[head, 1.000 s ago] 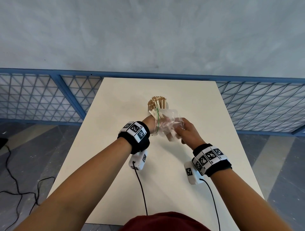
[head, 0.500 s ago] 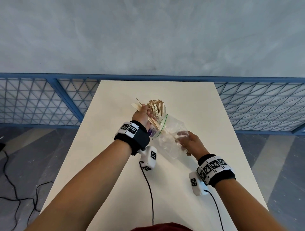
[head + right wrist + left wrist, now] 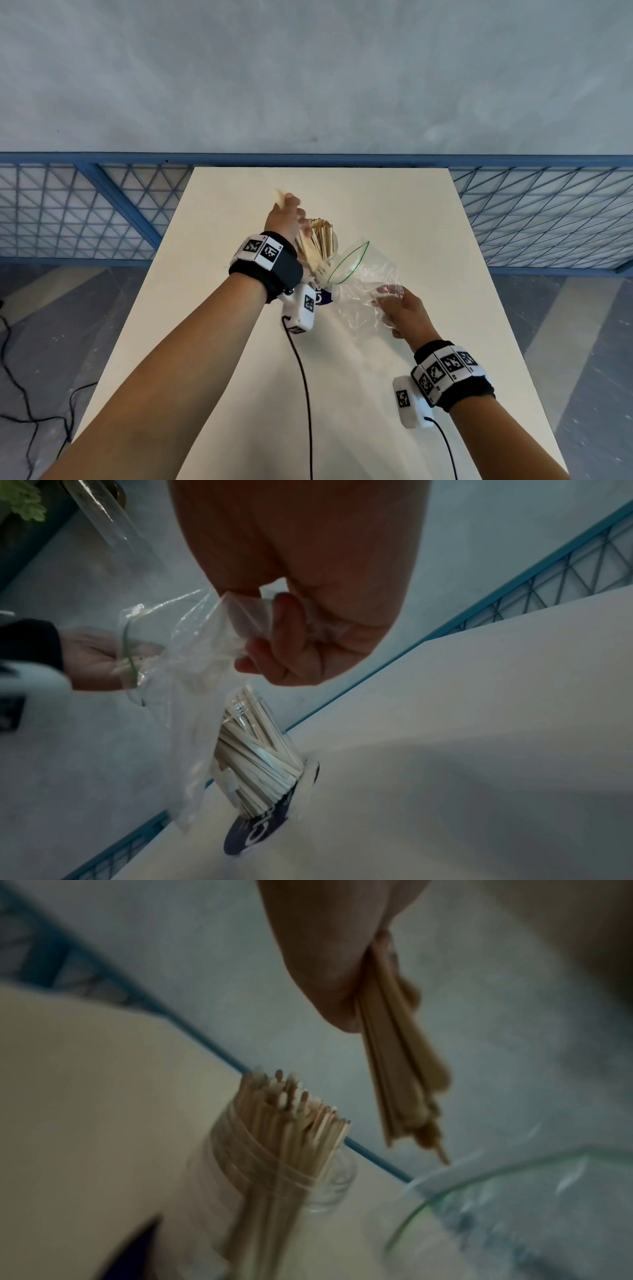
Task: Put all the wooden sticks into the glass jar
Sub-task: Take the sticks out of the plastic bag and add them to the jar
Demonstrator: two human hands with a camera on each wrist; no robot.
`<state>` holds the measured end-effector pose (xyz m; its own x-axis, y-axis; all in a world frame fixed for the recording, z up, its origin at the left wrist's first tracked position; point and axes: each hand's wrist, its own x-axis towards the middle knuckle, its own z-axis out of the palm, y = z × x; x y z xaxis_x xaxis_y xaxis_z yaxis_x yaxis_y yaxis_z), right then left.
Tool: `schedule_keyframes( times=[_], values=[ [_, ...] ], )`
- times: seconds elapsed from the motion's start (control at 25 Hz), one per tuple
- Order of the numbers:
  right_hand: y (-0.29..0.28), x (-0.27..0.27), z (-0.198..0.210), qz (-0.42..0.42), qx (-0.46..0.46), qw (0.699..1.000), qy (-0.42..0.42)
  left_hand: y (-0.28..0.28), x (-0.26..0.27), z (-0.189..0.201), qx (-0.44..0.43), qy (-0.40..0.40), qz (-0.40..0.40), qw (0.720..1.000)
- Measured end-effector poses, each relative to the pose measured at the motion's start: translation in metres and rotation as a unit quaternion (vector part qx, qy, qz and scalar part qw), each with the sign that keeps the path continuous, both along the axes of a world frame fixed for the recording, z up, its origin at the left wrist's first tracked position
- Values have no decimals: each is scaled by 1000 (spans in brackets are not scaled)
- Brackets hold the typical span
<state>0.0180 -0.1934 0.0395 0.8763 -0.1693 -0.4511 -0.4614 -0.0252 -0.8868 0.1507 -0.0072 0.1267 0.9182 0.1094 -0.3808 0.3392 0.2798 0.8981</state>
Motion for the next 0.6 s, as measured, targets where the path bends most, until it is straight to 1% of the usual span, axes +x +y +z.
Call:
schedule_keyframes(
  times=[0.04, 0.08, 0.12, 0.2, 0.28, 0.36, 0.44, 0.52, 0.6],
  values=[
    [0, 3, 2, -1, 1, 1000, -5, 0, -3, -1, 115, -6, -80, 990],
    [-1, 6, 4, 1, 2, 1000, -10, -3, -8, -1, 213, -8, -157, 964],
    [0, 10, 7, 2, 9, 1000, -18, -5, -12, -7, 279, -5, -217, 936],
    [2, 15, 11, -3, 45, 998, -46, -11, -15, -19, 332, 15, -292, 897],
    [6, 19, 14, -16, 81, 994, -72, -17, -16, -30, 349, 45, -335, 874],
    [9, 23, 14, -25, 71, 995, -68, -20, -18, -34, 353, 56, -341, 870],
    [10, 25, 11, -19, 47, 997, -56, -22, -20, -35, 352, 41, -314, 881],
    [11, 26, 9, -11, 41, 998, -55, -22, -21, -35, 330, 32, -296, 896],
    [13, 25, 9, -5, 36, 998, -60, -25, -21, -38, 321, 28, -311, 894]
  ],
)
